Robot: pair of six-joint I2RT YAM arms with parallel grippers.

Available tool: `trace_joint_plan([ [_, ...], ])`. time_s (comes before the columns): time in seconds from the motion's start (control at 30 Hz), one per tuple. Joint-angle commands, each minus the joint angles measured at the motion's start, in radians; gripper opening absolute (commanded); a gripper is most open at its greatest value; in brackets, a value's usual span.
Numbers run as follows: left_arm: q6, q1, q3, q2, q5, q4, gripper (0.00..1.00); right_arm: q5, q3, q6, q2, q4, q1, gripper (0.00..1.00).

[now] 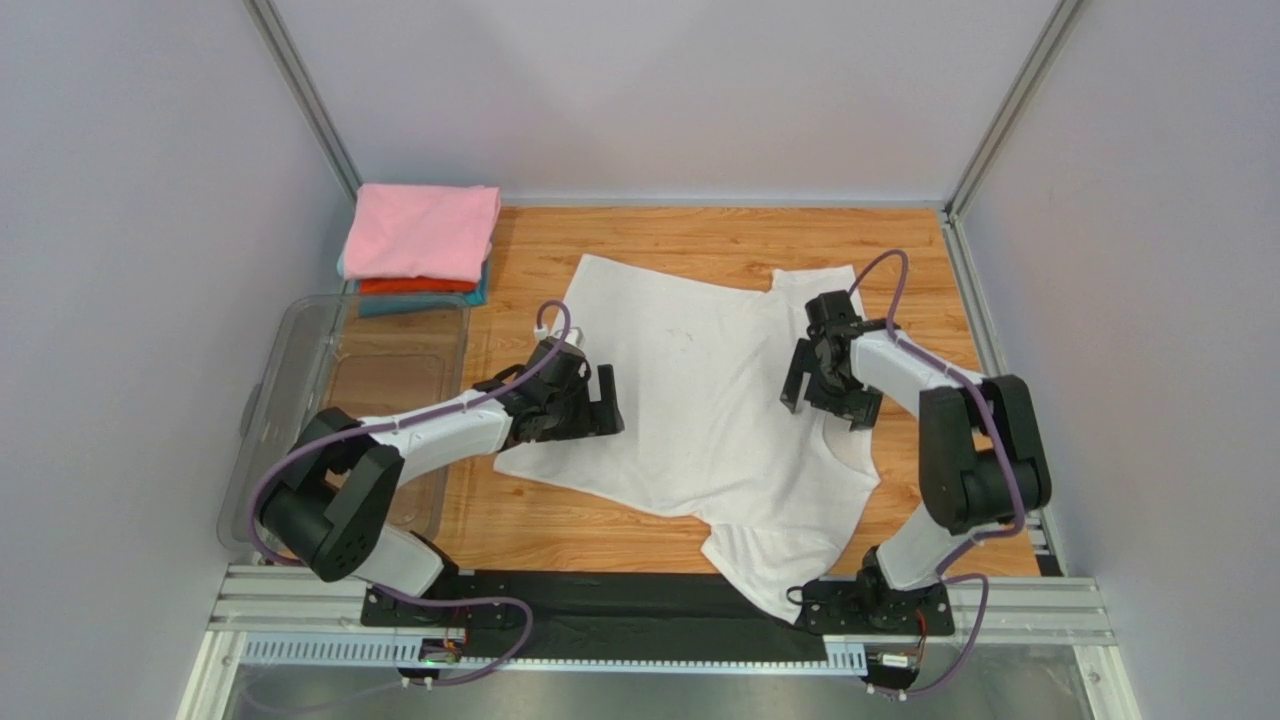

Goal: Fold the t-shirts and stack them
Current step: Flatten the tshirt out

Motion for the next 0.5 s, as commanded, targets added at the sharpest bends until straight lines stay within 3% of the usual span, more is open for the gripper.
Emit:
trace_joint_plan([
  [0.0,-0.005,0.002,-0.024,0.026,0.044,0.007,0.99,0.043,0.107,-0.064,0.115,0.024,-0.025,1.00],
  [0.3,-0.173,-0.003,-0.220,-0.028,0.168,0.210,0.94,-0.036,0.366,-0.150,0.394,-0.008,-0.054,0.98],
  [0.47,-0.249,-0.046,-0.286,-0.062,0.130,0.272,0.94,-0.021,0.576,-0.192,0.497,-0.075,-0.056,1.00],
])
